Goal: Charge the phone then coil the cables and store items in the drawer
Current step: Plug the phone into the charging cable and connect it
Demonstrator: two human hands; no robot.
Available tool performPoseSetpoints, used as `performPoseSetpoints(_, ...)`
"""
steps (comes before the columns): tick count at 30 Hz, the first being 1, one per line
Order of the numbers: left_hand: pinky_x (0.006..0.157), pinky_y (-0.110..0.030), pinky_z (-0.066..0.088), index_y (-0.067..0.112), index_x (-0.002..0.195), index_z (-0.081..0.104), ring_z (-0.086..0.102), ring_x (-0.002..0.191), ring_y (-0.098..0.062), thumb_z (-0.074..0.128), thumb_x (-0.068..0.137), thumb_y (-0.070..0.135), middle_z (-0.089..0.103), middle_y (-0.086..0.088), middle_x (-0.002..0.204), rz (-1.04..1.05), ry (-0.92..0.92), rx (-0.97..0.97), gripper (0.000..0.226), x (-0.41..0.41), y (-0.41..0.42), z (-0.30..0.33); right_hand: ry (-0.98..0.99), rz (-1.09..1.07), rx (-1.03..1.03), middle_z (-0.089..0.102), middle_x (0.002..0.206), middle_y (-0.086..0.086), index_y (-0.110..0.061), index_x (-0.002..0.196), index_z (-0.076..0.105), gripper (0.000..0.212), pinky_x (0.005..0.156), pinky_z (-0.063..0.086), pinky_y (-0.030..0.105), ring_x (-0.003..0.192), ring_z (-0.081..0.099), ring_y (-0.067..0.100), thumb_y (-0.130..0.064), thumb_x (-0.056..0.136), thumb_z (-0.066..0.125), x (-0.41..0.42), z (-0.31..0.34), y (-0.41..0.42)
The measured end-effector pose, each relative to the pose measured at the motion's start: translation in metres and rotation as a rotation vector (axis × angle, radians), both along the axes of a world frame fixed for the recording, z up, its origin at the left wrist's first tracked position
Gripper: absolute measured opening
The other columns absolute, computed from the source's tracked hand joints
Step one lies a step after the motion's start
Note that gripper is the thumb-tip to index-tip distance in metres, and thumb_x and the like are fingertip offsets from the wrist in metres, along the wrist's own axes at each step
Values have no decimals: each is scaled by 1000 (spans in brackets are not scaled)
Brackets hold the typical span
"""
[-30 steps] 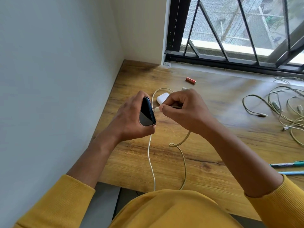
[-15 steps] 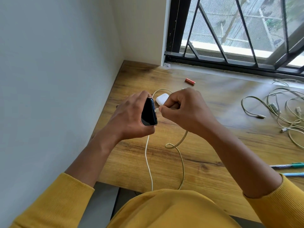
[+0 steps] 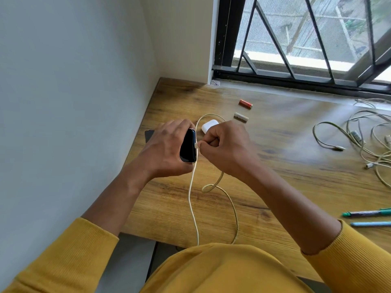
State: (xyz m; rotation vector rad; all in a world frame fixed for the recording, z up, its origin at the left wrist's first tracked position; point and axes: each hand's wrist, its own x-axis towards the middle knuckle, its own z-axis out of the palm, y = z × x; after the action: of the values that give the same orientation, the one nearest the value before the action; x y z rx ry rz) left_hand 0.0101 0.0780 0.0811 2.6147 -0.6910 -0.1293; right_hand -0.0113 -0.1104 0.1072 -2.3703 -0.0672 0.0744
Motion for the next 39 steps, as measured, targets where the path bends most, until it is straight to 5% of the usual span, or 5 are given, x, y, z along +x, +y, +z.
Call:
performPoseSetpoints(6, 88, -29, 35, 26, 132, 42, 44, 110, -18, 86, 70, 35, 48, 4, 119, -70, 38, 192, 77, 18, 9, -12, 208, 53, 196, 75, 68, 2, -13, 76, 78, 30, 64, 60, 43, 67, 72, 24, -32, 99, 73, 4, -22, -7)
performPoseSetpoints(12, 114, -35, 37, 24, 153, 31, 44, 131, -21, 82, 76, 45, 45, 0, 145, -226, 37, 555, 95, 53, 12, -31, 243, -107, 221, 76, 73, 7, -10, 81, 78, 32, 73, 59, 57, 76, 73, 35, -34, 101, 68, 11, -60, -32)
performPoseSetpoints(20, 134, -42, 6, 21, 155, 38, 46, 143, -18, 83, 85, 32, 51, 1, 152, -476, -131, 883, 84, 81, -1, -39, 195, -248, 93, 62, 66, -6, -15, 85, 78, 14, 56, 38, 28, 63, 52, 9, -23, 96, 73, 30, -84, -62)
performPoseSetpoints(29, 134, -47, 6, 9, 144, 49, 58, 129, -25, 50, 99, 6, 61, -10, 133, -487, -372, 866, 46, 81, -2, -62, 159, -337, -144, 67, 115, 8, -24, 125, 65, 38, 87, 56, 47, 104, 65, 30, -38, 90, 73, 64, -112, -70)
performPoseSetpoints(39, 133, -47, -2, -2, 162, 21, 26, 159, -35, 47, 106, 1, 31, -25, 167, -469, -409, 980, 62, 66, 2, -77, 274, -409, -95, 71, 90, 1, -23, 80, 69, 8, 70, 52, 35, 89, 66, 25, -27, 84, 74, 77, -114, -75)
